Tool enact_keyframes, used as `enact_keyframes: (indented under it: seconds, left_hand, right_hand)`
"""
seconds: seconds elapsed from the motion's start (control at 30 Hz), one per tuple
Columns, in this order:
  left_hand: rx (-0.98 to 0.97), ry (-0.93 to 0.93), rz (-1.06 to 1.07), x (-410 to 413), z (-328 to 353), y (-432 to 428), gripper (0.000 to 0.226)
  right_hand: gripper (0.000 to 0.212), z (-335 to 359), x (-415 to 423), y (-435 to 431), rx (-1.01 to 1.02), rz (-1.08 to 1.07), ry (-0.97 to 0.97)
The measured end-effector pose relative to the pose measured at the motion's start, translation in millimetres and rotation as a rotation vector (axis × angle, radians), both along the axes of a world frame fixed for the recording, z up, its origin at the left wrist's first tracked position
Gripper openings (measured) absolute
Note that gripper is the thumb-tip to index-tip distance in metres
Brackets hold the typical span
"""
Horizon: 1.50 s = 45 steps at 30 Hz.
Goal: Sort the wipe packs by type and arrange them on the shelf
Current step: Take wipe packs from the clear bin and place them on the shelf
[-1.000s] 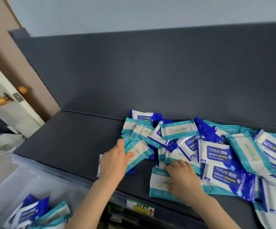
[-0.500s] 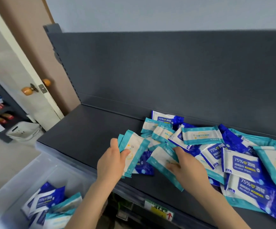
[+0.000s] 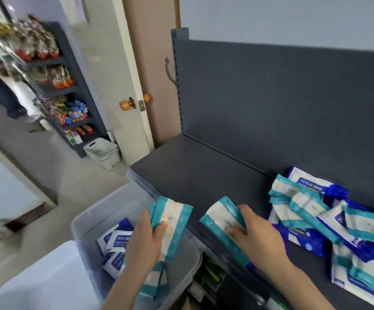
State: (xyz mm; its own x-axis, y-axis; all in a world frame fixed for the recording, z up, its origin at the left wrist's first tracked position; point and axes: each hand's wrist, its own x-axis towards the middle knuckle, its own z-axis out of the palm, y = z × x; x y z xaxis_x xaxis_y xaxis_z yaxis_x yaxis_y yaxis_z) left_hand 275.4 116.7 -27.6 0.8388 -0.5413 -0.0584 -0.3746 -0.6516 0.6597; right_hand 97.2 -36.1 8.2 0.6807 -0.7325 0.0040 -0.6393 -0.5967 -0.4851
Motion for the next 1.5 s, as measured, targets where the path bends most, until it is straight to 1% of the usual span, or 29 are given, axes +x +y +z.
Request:
enact_keyframes:
  seconds: [0.23, 0.37, 0.5, 0.57, 0.63, 0.8, 0.93, 1.0, 1.1, 1.2, 1.3, 1.37, 1.5]
  left_hand:
    - [-0.088, 0.064, 0.185, 63, -28, 53, 0.024]
    - [-0.068, 0.108, 0.244, 94, -48, 76, 0.025]
    - [-0.046, 0.119, 0.252, 125, -65, 87, 0.024]
    - [-0.021, 0.121, 0.243, 142, -74, 89, 0.020]
    - [0.026, 0.116, 0.214, 159, -82, 88, 0.021]
    - [0.178, 0.081, 0.051, 199, -97, 77, 0.015]
    - [0.274, 0.046, -0.071, 230, -123, 67, 0.015]
    - [0.349, 0.053, -0.140, 240, -136, 64, 0.020]
    - [0.412, 0.104, -0.205, 247, -156, 63, 0.029]
    - [0.453, 0.113, -0.190, 244, -177, 67, 0.022]
    - [0.489, 0.091, -0.111, 240, -188, 72, 0.020]
    - [0.495, 0.076, -0.092, 240, -190, 71, 0.026]
    - [0.493, 0.054, -0.065, 232, -180, 68, 0.045]
  right_hand:
    - [0.030, -17, 77, 37, 0.043, 0.172, 0.084]
    - [0.028, -45, 116, 60, 0.110, 0.256, 0.135]
    - [0.031, -80, 157, 79, 0.170, 0.320, 0.225]
    - [0.032, -95, 176, 87, 0.195, 0.339, 0.266]
    - [0.032, -109, 193, 93, 0.196, 0.359, 0.292]
    - [0.025, -140, 228, 100, 0.214, 0.407, 0.340]
    - [0.021, -157, 250, 108, 0.204, 0.544, 0.370]
    - [0.020, -168, 260, 114, 0.201, 0.589, 0.391]
    - [0.020, -186, 269, 123, 0.232, 0.597, 0.459]
    - [0.022, -200, 271, 126, 0.298, 0.620, 0.517]
    - [0.035, -207, 267, 126, 0.342, 0.615, 0.563]
    - [0.039, -207, 265, 126, 0.356, 0.593, 0.548]
    - [0.047, -196, 253, 123, 0.326, 0.536, 0.428]
